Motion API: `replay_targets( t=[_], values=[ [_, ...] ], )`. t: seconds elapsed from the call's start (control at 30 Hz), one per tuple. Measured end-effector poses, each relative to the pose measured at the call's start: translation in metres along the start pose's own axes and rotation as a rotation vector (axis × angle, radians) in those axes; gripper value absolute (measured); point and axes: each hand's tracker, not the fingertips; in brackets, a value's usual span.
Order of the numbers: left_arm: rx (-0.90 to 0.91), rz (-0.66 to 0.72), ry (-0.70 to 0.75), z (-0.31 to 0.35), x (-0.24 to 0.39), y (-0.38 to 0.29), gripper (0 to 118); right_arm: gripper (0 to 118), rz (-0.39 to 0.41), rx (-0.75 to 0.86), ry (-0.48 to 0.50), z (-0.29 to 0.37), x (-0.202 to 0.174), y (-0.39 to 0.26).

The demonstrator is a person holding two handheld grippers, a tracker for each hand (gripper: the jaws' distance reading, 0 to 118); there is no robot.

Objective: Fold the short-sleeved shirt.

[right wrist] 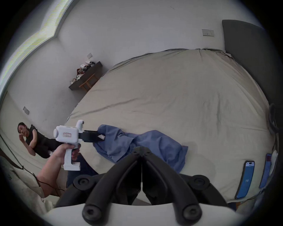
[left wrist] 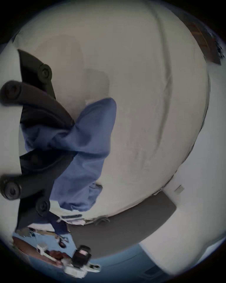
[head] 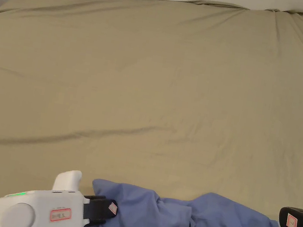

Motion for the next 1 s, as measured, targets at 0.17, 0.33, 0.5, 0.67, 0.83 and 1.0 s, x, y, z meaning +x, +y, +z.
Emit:
replay_targets(
  t=[0.17, 0.33, 0.5, 0.67, 0.83, 1.0],
  values=[
    [0.192, -0.056, 0.098, 0.068, 0.012, 0.013, 15, 3, -0.03, 0.014, -0.018, 0.011, 0.012, -0.002],
    [0.169, -0.128, 0.304, 0.092, 0.008, 0.029, 15, 3, -0.064, 0.031, -0.039, 0.012, 0.021, -0.004],
    [0.054, -0.083, 0.396, 0.047, 0.03, 0.016, 15, 3, -0.076, 0.011, -0.028, 0.001, 0.017, -0.009],
    [0.07, -0.174, 0.18, 0.019, 0.125, 0.001, 15, 3, -0.071, -0.013, -0.011, -0.004, 0.012, -0.011],
    [-0.024, -0.293, 0.036, -0.041, 0.194, -0.019, 15, 3, -0.067, -0.017, -0.013, -0.003, 0.013, -0.011],
    [-0.076, -0.374, 0.19, -0.113, 0.195, -0.042, 26, 3, -0.075, -0.018, -0.02, 0.002, 0.019, -0.014]
  ],
)
